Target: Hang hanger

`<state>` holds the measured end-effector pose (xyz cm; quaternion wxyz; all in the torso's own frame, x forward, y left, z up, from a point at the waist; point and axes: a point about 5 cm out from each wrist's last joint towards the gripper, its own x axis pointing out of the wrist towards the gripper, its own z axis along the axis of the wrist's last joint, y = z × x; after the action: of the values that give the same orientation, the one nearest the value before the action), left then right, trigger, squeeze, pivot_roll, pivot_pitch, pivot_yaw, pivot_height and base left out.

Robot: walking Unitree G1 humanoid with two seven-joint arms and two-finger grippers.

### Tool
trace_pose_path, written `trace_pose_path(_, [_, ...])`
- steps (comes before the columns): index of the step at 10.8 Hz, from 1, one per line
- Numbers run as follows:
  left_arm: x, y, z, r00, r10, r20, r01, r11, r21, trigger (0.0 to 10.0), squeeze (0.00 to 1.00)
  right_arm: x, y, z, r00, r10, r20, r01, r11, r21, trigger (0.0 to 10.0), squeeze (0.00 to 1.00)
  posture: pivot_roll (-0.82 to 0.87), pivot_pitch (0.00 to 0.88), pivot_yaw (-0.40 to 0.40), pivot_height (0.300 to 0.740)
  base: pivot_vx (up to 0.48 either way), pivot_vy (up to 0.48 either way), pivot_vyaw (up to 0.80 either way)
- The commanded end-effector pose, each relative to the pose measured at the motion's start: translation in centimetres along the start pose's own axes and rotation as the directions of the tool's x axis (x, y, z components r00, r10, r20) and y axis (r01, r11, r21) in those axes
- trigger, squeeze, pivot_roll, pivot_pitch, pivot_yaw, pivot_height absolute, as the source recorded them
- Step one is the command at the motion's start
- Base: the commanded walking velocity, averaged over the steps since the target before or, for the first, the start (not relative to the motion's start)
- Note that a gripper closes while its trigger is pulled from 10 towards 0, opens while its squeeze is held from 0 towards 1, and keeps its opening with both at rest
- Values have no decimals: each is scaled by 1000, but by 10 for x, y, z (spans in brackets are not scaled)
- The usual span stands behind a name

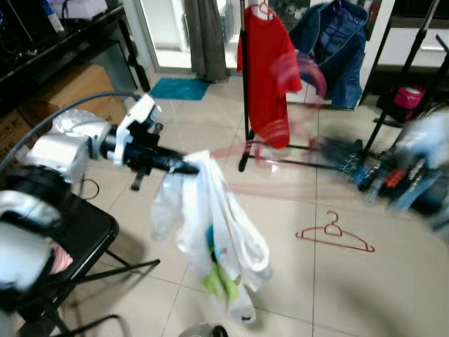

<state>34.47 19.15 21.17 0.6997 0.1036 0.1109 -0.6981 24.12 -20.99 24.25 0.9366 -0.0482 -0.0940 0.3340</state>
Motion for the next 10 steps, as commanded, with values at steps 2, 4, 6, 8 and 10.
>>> trace_pose_path(2, [-3, 8, -6, 986, 166, -17, -165, 985, 47, 0, 0, -4, -15, 9, 971, -198, 130, 194, 980, 42, 10000, 1000, -190, 23, 187, 740, 0, 0, 0])
trace_pose_path(4, [2, 16, -5, 955, 295, 32, -296, 950, 101, 0, 0, -8, -4, 4, 972, -204, 117, 187, 972, 139, 10000, 1000, -187, 26, 187, 740, 0, 0, 0])
trace_pose_path(6, [4, 20, 1, 944, 319, 85, -328, 936, 130, 0, 0, -12, 35, -20, 998, 6, -61, 6, 980, 200, 10000, 1000, -190, 35, 190, 740, 0, 0, 0])
trace_pose_path(8, [9, 24, 7, 927, 364, 88, -374, 913, 162, 0, 0, -11, 51, -53, 971, 42, -235, 22, 964, 266, 10000, 1000, -181, 40, 185, 740, 0, 0, 0])
trace_pose_path(10, [20, 31, 22, 898, 410, 156, -434, 883, 179, 0, 0, 16, 60, -89, 915, -83, -394, 195, 947, 254, 10000, 1000, -162, 42, 174, 740, 0, 0, 0])
